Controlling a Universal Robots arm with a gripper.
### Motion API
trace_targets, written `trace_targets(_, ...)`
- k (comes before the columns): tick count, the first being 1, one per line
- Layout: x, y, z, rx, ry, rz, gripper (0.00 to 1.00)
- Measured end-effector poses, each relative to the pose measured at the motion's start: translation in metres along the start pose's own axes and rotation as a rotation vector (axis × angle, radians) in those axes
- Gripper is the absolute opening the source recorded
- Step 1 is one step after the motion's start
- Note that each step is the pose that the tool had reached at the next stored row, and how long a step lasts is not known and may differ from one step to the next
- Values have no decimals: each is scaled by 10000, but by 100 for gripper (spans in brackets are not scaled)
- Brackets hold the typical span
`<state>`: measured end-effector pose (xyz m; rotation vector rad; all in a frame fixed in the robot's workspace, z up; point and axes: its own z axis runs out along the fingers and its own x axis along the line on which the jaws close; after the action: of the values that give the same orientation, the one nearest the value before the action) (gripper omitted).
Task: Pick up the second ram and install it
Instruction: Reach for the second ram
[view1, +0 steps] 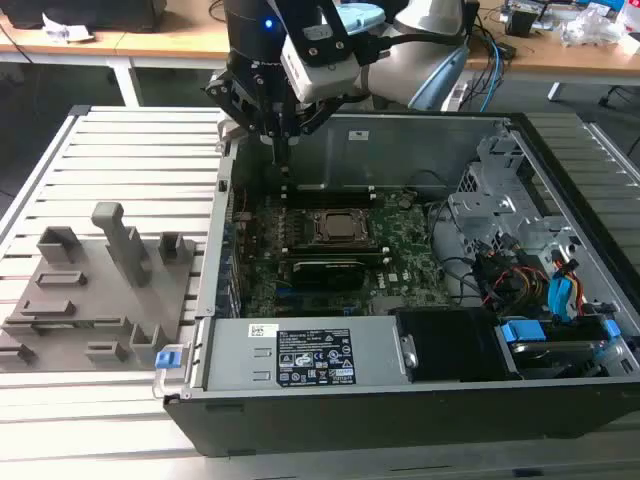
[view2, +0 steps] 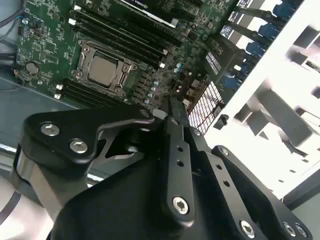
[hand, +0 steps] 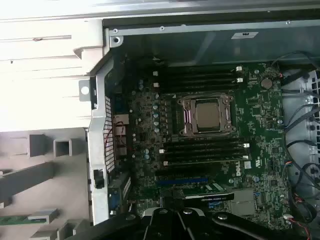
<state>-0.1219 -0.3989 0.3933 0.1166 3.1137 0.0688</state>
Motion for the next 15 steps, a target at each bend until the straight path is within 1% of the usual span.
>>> trace_targets(1, 18, -1, -1, 1, 0, 1, 11)
trace_targets(3, 167, -13, -4, -1, -5, -2, 11)
trace_targets(5, 345, -26, -9, -1, -12, -3, 11)
trace_targets(6, 420, -31, -11, -1, -16, 1, 11)
trace_targets(7, 474, -35, -13, -1, -17, -1, 11)
trace_targets(9, 692, -52, -18, -2, -24, -3, 11)
trace_targets(11, 821, -61, -21, -2, -24, -2, 11)
trace_targets(15, 962, -72, -22, -3, -26, 0, 11)
